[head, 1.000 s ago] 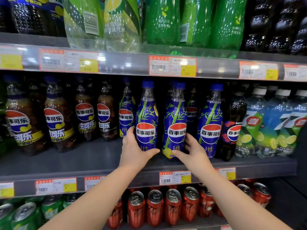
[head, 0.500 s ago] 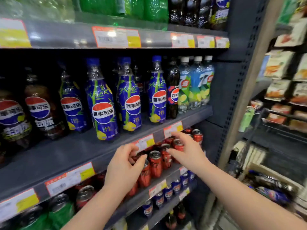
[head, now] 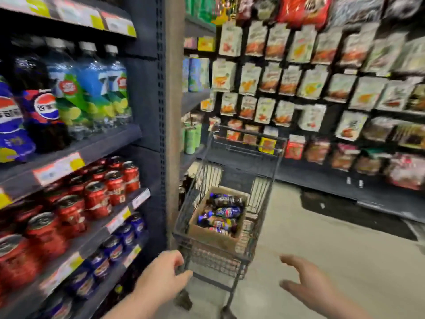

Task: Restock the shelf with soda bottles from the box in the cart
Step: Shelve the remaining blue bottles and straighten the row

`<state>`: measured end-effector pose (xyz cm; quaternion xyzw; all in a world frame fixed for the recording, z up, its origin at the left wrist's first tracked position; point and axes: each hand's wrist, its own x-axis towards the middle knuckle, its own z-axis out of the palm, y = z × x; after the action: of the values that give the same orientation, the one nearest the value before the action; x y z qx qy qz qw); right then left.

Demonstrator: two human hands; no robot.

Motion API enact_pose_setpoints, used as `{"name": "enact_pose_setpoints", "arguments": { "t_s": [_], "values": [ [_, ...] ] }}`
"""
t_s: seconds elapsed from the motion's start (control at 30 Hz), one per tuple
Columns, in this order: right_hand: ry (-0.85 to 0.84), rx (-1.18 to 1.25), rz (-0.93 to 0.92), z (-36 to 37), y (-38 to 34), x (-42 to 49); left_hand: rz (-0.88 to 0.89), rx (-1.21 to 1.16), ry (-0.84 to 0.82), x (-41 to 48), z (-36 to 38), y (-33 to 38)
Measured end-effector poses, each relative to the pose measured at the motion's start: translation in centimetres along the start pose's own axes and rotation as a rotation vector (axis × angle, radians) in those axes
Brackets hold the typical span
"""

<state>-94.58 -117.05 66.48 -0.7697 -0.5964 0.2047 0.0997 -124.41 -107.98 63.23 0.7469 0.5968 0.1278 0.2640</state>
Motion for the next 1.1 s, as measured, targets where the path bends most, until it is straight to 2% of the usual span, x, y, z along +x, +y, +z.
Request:
{"name": "enact_pose_setpoints", "arguments": {
  "t_s": [0.23, 0.47, 0.73, 1.1],
  "values": [
    [0.048, 0.027, 0.031, -5.1, 14.0, 3.2, 0.019, 0.053, -0.088, 7.2, 8.2, 11.8],
    [0.003, -0.196, 0.010, -11.5, 23.7, 8.7, -0.070, 0.062, -0.186, 12.1, 15.8, 20.7],
    [-0.156, -0.283, -0.195, -11.9, 22.9, 19.6, -0.290, 0.096, -0.110, 17.7, 16.4, 19.9],
    [-0.326, -0.453, -0.348, -13.8, 21.3, 40.5, -0.486, -0.043, -0.192, 33.8, 20.9, 19.1]
  ]
}}
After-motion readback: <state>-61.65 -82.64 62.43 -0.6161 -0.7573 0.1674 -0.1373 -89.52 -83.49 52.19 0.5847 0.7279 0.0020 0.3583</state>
